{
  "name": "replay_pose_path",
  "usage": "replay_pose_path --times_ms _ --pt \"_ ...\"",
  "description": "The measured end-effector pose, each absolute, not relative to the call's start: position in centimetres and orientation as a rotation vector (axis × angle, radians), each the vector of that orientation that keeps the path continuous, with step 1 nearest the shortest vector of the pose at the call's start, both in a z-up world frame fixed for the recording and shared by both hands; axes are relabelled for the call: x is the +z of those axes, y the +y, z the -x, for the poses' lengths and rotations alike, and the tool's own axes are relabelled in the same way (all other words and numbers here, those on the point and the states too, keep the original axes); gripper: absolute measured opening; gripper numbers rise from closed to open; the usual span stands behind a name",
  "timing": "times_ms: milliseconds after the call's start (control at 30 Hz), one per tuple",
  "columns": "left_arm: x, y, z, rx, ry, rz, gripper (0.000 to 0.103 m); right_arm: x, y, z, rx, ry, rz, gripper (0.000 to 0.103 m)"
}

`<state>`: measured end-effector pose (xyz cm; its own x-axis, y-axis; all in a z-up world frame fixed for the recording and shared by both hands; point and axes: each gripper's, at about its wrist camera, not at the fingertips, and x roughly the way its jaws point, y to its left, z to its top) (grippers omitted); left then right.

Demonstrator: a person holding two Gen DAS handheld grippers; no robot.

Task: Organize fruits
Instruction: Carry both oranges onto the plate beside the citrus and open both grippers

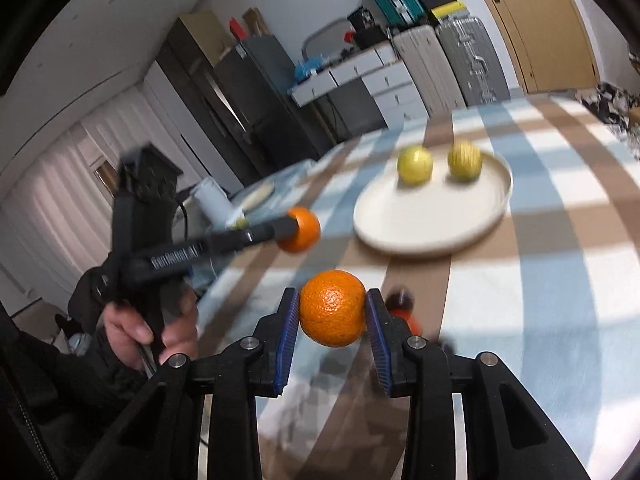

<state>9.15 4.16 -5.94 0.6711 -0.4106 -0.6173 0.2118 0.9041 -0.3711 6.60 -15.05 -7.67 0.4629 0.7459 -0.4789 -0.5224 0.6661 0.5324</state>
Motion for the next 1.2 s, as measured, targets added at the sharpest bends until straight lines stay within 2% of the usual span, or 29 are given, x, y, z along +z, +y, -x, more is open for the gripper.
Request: replay_pose_path --times_ms 233,633,1067,1200 --pt "-6.2 4.4 -15.0 -0.343 0.773 0.271 0.037 -5.8 -13.9 -14.0 0.813 0.728 -0.345 0.033" --pt "-9.2 3.9 -23.0 -0.364 0.832 0.245 0.037 -9.5 -11.9 -22.9 0.797 0.864 -0.451 0.034" --pt "-10.8 4.1 -25.0 -0.350 0.851 0.233 0.037 -12.1 -10.8 -25.3 0.763 0.949 -0.452 0.034" --pt "-10.7 4.1 -25.1 -0.344 0.847 0.237 0.038 -12.2 -10.6 -25.7 0.756 0.956 -0.456 0.037"
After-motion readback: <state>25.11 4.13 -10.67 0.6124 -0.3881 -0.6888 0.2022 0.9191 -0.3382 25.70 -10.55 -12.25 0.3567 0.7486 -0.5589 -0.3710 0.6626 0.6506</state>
